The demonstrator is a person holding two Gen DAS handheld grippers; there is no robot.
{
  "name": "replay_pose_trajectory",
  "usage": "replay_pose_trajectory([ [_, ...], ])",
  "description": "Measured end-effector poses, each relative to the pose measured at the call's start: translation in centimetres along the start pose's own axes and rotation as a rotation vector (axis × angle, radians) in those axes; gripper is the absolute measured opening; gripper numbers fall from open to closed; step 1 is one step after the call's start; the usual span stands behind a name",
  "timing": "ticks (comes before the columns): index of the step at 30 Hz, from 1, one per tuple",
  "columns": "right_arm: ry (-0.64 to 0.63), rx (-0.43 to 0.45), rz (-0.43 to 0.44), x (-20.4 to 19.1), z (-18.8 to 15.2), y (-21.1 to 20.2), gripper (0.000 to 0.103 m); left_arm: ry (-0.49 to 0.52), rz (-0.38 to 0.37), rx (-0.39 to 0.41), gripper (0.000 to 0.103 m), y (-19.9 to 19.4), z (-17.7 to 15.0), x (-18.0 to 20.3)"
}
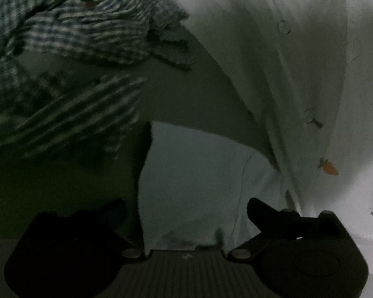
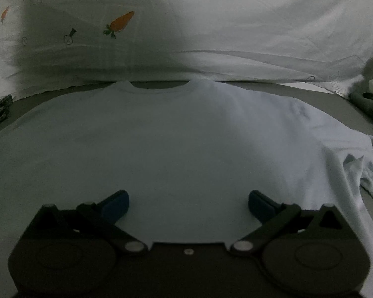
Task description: Fold clothes
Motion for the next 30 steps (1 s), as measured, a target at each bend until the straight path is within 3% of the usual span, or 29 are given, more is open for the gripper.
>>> replay_pose_trajectory([
  [3, 0.002, 0.001, 0.001, 0.0, -0.1, 0.0, 0.103, -0.004, -0.042, 0.007, 0.098, 0.7, 0.2, 0.2],
  [4, 0.003, 0.001, 0.001, 0.0, 0.0, 0.0, 0.103, -0.006, -0.059, 0.006, 0.083, 0.9, 0.2, 0.2],
  [6, 0.004, 0.001, 0.002, 0.0, 0.0, 0.1, 0.103, -0.02, -0.087, -0.005, 0.073, 1.4, 0.1, 0.2],
  [7, 0.004, 0.002, 0.002, 0.0, 0.0, 0.1, 0.103, -0.029, -0.099, -0.013, 0.059, 1.7, 0.0, 0.2],
  [8, 0.004, 0.002, 0.003, 0.0, -0.1, 0.1, 0.103, -0.03, -0.112, -0.021, 0.053, 1.9, -0.2, 0.4],
  [10, 0.004, 0.002, 0.003, -0.1, 0.0, 0.1, 0.103, 0.01, -0.142, -0.032, 0.024, 2.0, -0.6, 1.8],
  [12, 0.004, 0.002, 0.003, -0.1, 0.0, 0.1, 0.103, 0.05, -0.171, -0.043, 0.007, 2.0, -1.1, 3.3],
  [13, 0.004, 0.002, 0.003, -0.1, 0.0, 0.1, 0.103, 0.07, -0.185, -0.049, 0.004, 2.1, -1.4, 4.0],
  [19, 0.004, 0.003, 0.004, -0.1, 0.0, 0.1, 0.103, 0.194, -0.281, -0.091, 0.002, 2.4, -3.1, 8.6],
  [22, 0.004, 0.003, 0.004, -0.1, 0.0, 0.1, 0.103, 0.283, -0.406, -0.223, 0.003, 3.8, -5.9, 13.0],
  [24, 0.004, 0.003, 0.004, -0.1, 0.0, 0.1, 0.103, 0.323, -0.436, -0.313, 0.003, 5.4, -8.0, 15.0],
  [26, 0.004, 0.003, 0.004, -0.1, 0.0, 0.1, 0.103, 0.356, -0.394, -0.385, 0.011, 7.1, -9.7, 16.1],
  [28, 0.004, 0.003, 0.004, -0.1, 0.0, 0.1, 0.103, 0.367, -0.37, -0.433, 0.034, 7.8, -10.5, 16.7],
  [30, 0.005, 0.003, 0.005, -0.1, 0.0, 0.1, 0.103, 0.338, -0.399, -0.458, 0.048, 7.6, -10.5, 16.7],
])
Point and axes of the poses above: each gripper's, at about its wrist camera, not at the fingertips, and y roughly the way its jaws point, x to its right, z to its top, the point moved 3 cm from there along y, roughly the way its jaws point, and after that the axes turned 10 degrees about -y, right-handed, at the moved point
